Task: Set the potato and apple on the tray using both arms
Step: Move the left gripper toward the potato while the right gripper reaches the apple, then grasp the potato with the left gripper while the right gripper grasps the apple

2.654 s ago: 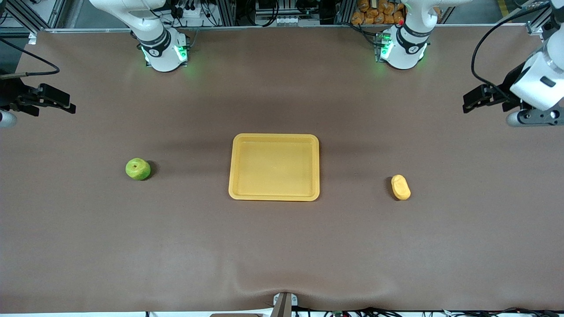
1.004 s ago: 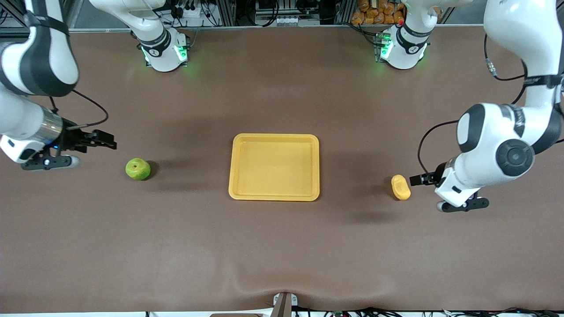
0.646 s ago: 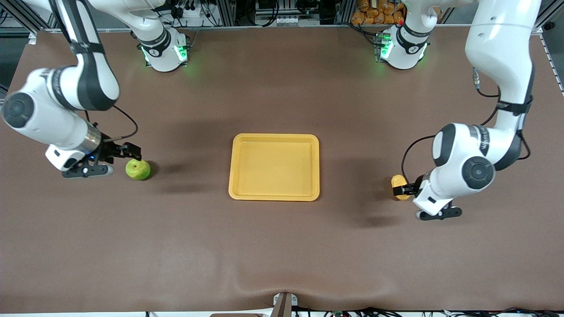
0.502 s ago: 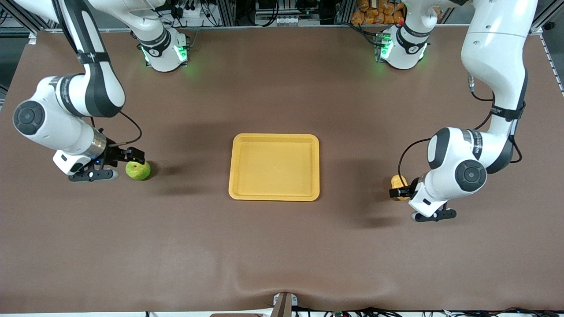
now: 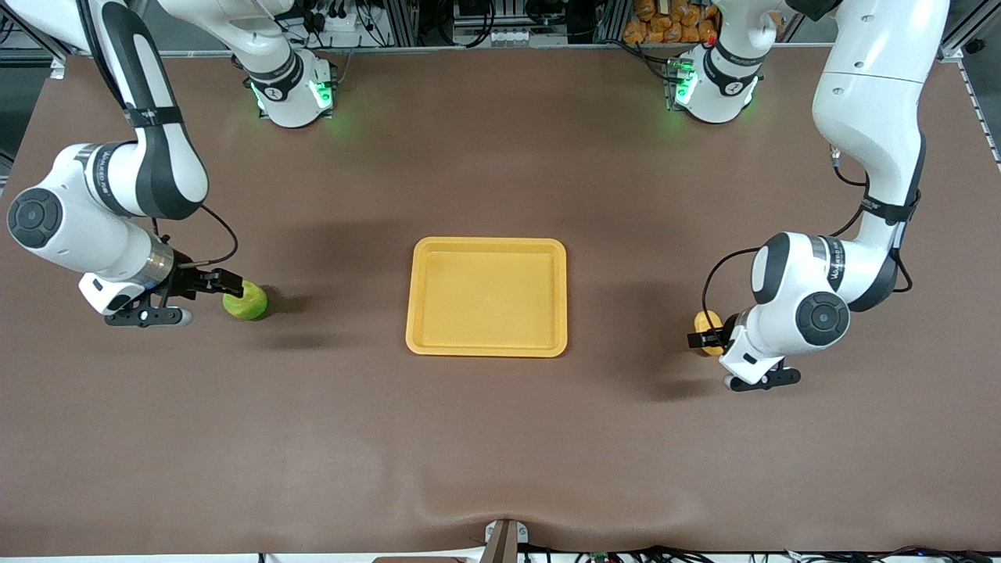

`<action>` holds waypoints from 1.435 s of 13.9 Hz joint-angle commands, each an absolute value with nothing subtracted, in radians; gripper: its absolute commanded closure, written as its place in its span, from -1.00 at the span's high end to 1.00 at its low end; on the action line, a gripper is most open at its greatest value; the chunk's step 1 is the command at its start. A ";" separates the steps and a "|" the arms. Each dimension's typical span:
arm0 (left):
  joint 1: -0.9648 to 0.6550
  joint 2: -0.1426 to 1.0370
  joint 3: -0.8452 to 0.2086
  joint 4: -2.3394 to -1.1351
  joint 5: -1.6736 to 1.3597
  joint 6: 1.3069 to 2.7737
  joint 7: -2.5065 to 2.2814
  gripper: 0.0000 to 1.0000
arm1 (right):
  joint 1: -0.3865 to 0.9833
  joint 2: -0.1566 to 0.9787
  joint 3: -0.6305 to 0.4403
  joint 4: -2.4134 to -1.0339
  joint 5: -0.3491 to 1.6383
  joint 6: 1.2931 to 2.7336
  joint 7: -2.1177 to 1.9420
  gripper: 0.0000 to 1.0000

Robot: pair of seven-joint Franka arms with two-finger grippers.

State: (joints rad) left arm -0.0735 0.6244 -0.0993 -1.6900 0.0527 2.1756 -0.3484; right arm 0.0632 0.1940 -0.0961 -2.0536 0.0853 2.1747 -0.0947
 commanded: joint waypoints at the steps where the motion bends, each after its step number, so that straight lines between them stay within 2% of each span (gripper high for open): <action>1: -0.083 0.620 -0.094 -1.707 0.054 2.181 -0.399 0.71 | -0.001 0.190 -0.087 -2.060 0.087 2.148 -0.181 1.00; 8: -0.109 0.644 -0.097 -1.706 0.164 2.180 -0.494 0.50 | -0.037 0.189 -0.087 -2.115 0.097 2.163 -0.207 1.00; 10: -0.115 0.646 -0.097 -1.706 0.164 2.180 -0.505 0.34 | -0.031 0.193 -0.087 -2.129 0.097 2.207 -0.206 1.00; 11: -0.115 0.649 -0.097 -1.706 0.166 2.180 -0.505 0.17 | -0.026 0.193 -0.087 -2.132 0.097 2.209 -0.206 1.00; 12: -0.117 0.649 -0.097 -1.701 0.167 2.178 -0.505 -0.09 | -0.023 0.195 -0.087 -2.135 0.097 2.209 -0.201 1.00; 15: -0.115 0.650 -0.097 -1.700 0.167 2.177 -0.505 -0.49 | -0.005 0.207 -0.086 -2.157 0.097 2.269 -0.196 1.00; 19: -0.124 0.634 -0.100 -1.671 0.167 2.151 -0.505 -0.80 | 0.021 0.248 -0.086 -2.172 0.097 2.357 -0.183 1.00; 20: -0.138 0.634 -0.100 -1.649 0.167 2.120 -0.506 -0.82 | 0.023 0.258 -0.087 -2.172 0.097 2.374 -0.164 1.00</action>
